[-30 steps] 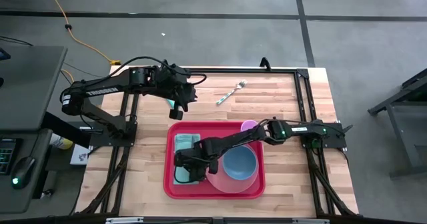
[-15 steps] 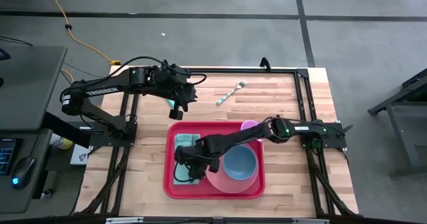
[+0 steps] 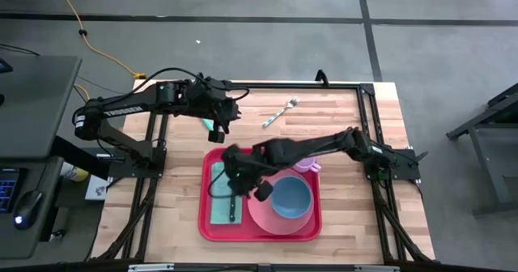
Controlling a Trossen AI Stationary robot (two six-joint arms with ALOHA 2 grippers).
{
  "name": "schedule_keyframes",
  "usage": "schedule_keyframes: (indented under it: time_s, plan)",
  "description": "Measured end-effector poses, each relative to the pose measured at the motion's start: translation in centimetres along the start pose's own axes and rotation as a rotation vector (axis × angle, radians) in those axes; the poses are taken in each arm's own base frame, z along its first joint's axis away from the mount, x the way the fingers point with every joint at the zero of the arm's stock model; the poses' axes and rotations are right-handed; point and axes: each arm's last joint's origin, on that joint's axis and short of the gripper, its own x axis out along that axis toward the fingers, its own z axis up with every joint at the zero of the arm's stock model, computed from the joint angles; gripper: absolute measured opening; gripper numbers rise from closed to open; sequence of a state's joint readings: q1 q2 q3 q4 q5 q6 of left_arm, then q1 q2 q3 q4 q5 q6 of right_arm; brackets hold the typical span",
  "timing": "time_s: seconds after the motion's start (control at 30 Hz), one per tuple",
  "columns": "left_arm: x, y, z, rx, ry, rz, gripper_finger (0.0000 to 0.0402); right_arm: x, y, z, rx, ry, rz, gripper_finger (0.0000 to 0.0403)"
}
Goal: Set up tray
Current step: Put the blue fork on the blue napkin to the left of the black knife
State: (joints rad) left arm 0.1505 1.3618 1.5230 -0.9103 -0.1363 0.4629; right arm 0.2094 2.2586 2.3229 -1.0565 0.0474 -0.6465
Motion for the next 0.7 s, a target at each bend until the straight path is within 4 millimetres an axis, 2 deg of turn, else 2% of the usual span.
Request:
schedule_keyframes:
  time_s: [0.1, 0.23, 0.37, 0.47, 0.63, 0.7]
  plan:
    - [-1.0, 0.3, -0.2, -0.013, 0.008, 0.08, 0.0085, -1.6, -0.4, -1.2, 0.146, 0.058, 0.029, 0.0146]
    - [-3.6, 1.1, -0.5, -0.058, -0.015, 0.267, 0.0085, -3.6, -0.8, -2.7, 0.308, 0.121, 0.089, 0.0146]
    - [-7.1, 1.7, -1.2, -0.122, -0.058, 0.44, 0.0085, -4.1, -1.4, -4.2, 0.411, 0.19, 0.117, 0.0145]
    - [-9.0, 1.7, -2.0, -0.146, -0.055, 0.501, 0.0085, -4.2, -2.1, -5.4, 0.469, 0.24, 0.125, 0.0146]
    - [-11.6, 0.9, -4.9, -0.216, 0.064, 0.526, 0.0085, -4.9, -3.8, -7.8, 0.529, 0.278, 0.158, 0.0145]
    - [-12.5, 0.4, -6.2, -0.257, 0.122, 0.525, 0.0085, -6.1, -4.5, -8.5, 0.544, 0.237, 0.186, 0.0146]
